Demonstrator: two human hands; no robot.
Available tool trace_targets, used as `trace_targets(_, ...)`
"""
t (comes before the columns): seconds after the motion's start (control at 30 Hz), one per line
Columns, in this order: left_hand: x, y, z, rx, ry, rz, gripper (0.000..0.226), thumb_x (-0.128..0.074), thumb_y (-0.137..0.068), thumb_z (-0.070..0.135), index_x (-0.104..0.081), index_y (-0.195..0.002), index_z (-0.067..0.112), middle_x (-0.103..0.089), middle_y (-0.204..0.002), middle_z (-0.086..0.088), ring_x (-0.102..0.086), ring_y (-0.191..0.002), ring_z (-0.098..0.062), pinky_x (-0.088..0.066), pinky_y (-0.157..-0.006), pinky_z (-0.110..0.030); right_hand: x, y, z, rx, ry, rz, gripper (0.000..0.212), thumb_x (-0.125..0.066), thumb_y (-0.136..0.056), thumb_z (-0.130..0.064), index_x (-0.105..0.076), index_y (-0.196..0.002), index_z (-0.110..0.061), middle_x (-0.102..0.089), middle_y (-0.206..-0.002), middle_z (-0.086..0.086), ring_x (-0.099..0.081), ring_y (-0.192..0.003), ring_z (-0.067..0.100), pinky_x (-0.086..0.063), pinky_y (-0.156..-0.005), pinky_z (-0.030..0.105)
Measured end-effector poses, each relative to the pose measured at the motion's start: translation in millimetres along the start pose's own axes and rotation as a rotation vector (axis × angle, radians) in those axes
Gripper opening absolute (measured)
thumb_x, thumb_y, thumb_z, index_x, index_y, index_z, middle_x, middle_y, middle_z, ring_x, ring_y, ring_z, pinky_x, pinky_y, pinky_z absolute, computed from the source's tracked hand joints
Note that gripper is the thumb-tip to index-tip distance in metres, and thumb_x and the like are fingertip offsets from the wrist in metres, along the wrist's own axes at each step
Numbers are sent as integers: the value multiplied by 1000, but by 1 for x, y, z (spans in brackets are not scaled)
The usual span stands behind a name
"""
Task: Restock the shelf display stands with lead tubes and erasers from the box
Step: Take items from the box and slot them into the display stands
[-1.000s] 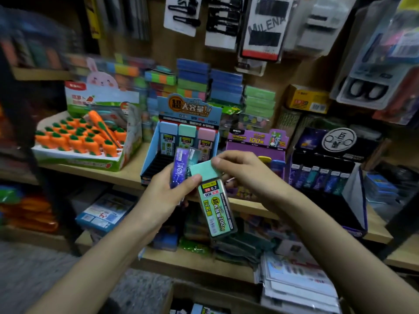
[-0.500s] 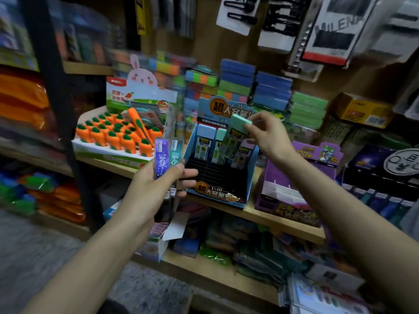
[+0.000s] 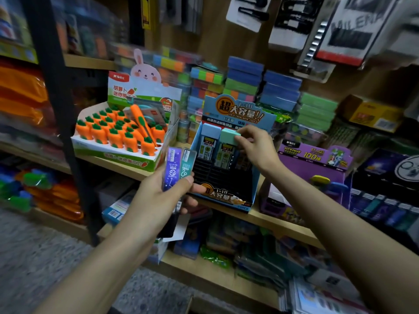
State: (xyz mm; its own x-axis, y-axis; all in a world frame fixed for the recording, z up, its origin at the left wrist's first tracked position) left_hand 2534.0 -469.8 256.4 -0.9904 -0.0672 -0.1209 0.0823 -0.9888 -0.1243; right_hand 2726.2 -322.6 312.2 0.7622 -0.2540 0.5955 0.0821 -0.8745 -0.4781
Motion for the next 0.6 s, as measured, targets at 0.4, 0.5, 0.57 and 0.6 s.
trace_targets(0.4,-11,3,-7,25,3,-28,8,-55,-93,17,-62,-96,15,-75,-79,1,-62,-56,-5,-46,-47,-16,2,13,-38,309,706,26,25,-49,-95,-18,-66,-110,-7,-50,-110,13,-46,-103,29,-42,-73,37)
trace_targets(0.5,-25,8,-9,32,-28,-101,8,-55,-93,18,-61,-98,16,-75,-80,1,-62,-57,-5,-47,-48,-17,15,49,-46,288,473,-39,31,-51,-94,-18,-60,-123,-11,-50,-116,8,-47,-108,19,-40,-89,27)
trace_targets(0.57,-42,14,-12,49,-56,-193,9,-54,-93,18,-60,-99,17,-75,-80,1,-62,-56,-5,-47,-49,-17,25,81,-48,194,161,-126,27,-54,-94,-24,-63,-117,-15,-55,-104,-1,-53,-92,5,-38,-79,9)
trace_targets(0.6,-53,18,-13,58,-74,-253,9,-54,-93,17,-60,-99,19,-75,-80,1,-62,-56,-6,-47,-49,-18,28,98,-48,125,-18,-193,24,-56,-93,-29,-64,-113,-19,-59,-97,-7,-55,-84,0,-38,-72,5)
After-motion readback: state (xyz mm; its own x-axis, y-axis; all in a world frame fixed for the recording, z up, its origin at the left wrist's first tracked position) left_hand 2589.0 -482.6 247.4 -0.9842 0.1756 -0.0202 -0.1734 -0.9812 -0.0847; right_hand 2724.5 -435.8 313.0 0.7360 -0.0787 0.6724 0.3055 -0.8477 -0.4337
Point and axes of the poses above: each hand's wrist, its own y-axis away from the middle knuckle, its own x-axis out of the back of the hand, z = x × y, the point moved 9 cm from there along -y, towards the middle knuckle
